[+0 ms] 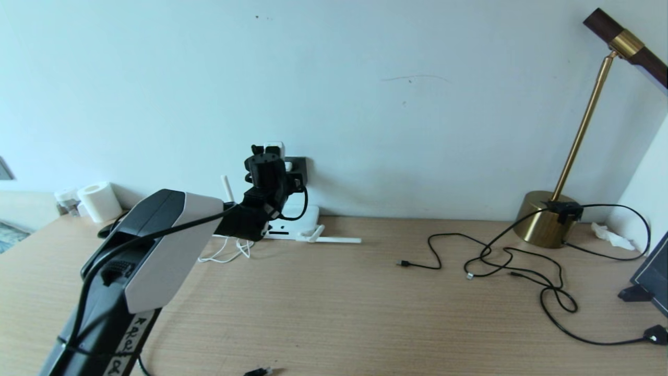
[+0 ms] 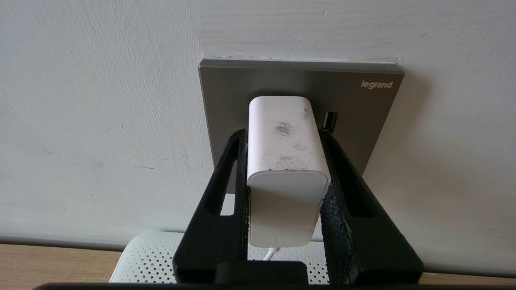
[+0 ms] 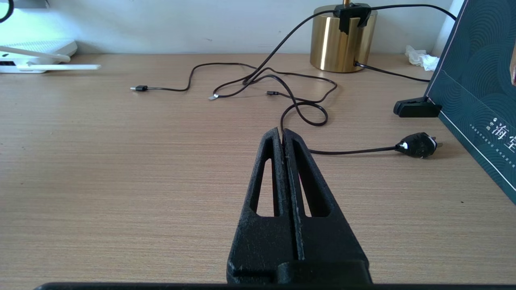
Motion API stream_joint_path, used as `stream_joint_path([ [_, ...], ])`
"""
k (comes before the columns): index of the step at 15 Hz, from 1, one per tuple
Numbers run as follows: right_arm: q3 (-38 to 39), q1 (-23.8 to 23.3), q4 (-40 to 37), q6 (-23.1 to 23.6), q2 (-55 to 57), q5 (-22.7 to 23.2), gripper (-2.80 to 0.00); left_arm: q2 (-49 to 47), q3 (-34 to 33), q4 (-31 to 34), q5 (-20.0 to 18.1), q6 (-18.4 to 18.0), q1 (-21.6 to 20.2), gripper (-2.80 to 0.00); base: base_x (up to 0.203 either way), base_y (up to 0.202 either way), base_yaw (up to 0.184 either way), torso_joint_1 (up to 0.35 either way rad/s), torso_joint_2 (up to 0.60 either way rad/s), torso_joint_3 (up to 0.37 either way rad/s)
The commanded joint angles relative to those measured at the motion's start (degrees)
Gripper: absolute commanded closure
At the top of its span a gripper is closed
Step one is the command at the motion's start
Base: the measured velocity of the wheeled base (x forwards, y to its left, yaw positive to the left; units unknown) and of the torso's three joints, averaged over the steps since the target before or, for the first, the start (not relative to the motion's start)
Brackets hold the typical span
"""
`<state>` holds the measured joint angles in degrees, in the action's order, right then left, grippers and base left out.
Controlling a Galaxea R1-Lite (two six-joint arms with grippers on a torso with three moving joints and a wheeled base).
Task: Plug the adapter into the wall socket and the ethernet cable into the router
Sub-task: Plug plug into socket
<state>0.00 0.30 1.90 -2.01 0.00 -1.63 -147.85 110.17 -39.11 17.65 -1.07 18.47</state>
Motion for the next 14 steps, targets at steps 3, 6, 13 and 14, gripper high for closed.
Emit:
stream_joint_path([
  [3, 0.5, 0.0, 0.0, 0.0, 0.0, 0.0, 0.00, 0.2, 0.0, -0.2, 0.1, 0.0, 0.0, -2.80, 0.000, 0.000, 0.000, 0.000, 0.00, 0.000],
  [6, 0.5, 0.0, 0.0, 0.0, 0.0, 0.0, 0.00, 0.2, 0.0, -0.3, 0.1, 0.0, 0.0, -2.80, 0.000, 0.000, 0.000, 0.000, 0.00, 0.000],
  [13, 0.5, 0.0, 0.0, 0.0, 0.0, 0.0, 0.00, 0.2, 0.0, -0.3, 0.1, 0.0, 0.2, -2.80, 0.000, 0.000, 0.000, 0.000, 0.00, 0.000],
  [14, 0.5, 0.0, 0.0, 0.0, 0.0, 0.0, 0.00, 0.2, 0.0, -0.3, 0.1, 0.0, 0.3, -2.80, 0.000, 0.000, 0.000, 0.000, 0.00, 0.000],
])
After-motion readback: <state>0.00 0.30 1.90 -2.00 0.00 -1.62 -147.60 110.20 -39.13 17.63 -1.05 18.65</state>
